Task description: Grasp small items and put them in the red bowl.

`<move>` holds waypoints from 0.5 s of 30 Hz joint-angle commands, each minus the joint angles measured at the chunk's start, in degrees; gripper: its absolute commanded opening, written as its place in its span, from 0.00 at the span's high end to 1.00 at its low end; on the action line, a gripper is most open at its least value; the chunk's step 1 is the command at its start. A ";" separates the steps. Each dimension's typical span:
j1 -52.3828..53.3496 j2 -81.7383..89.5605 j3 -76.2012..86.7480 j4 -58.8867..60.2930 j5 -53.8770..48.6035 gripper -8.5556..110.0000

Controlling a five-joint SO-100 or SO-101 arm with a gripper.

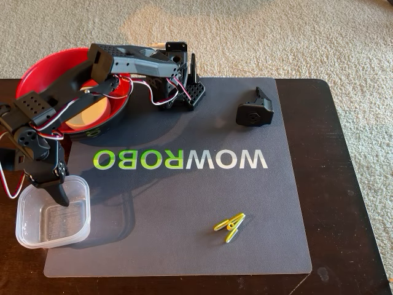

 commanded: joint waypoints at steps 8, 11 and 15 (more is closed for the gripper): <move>-1.76 0.44 -9.40 0.44 -7.12 0.93; -2.29 4.92 -10.90 0.44 -9.40 0.93; -2.99 12.92 -12.04 0.44 -13.54 0.93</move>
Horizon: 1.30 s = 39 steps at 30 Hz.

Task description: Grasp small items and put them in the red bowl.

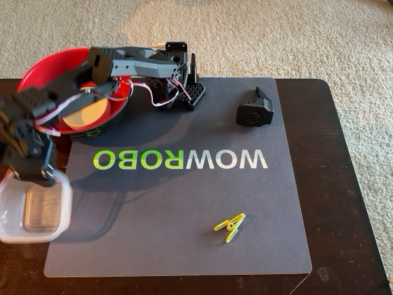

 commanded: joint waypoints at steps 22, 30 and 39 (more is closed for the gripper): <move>26.63 118.56 109.51 -16.70 22.32 0.93; 32.08 117.16 119.97 -24.70 25.31 0.81; 25.31 112.85 107.40 -14.50 21.45 0.66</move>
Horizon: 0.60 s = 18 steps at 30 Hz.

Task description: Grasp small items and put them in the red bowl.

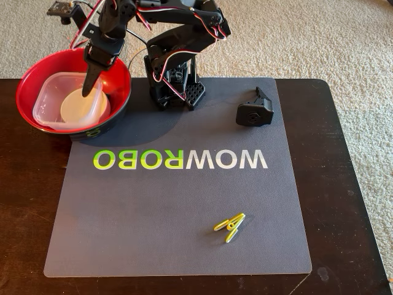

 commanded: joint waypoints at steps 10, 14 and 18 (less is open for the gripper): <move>-41.75 -15.82 -42.98 20.48 -18.63 0.60; -54.76 -29.27 -44.47 17.31 -18.72 0.61; -62.05 -46.76 -48.52 12.57 -16.61 0.65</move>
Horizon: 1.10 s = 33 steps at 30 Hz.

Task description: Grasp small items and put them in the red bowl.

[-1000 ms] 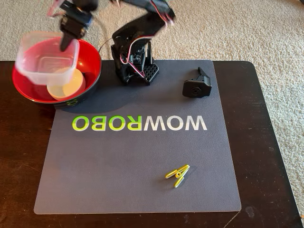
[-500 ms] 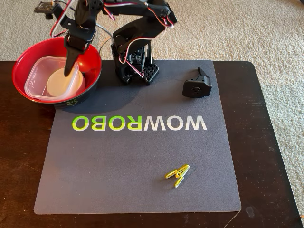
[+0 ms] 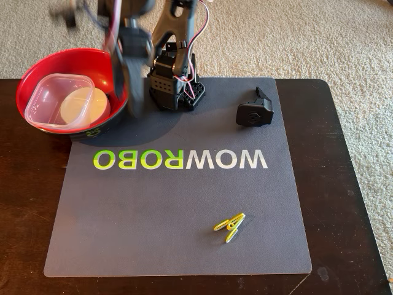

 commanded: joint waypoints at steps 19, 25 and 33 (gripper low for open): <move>-30.94 -54.14 -28.30 -16.26 -5.27 0.66; -34.19 -65.65 -38.50 -15.12 -8.61 0.66; -36.21 -69.35 -38.41 -13.18 -9.76 0.79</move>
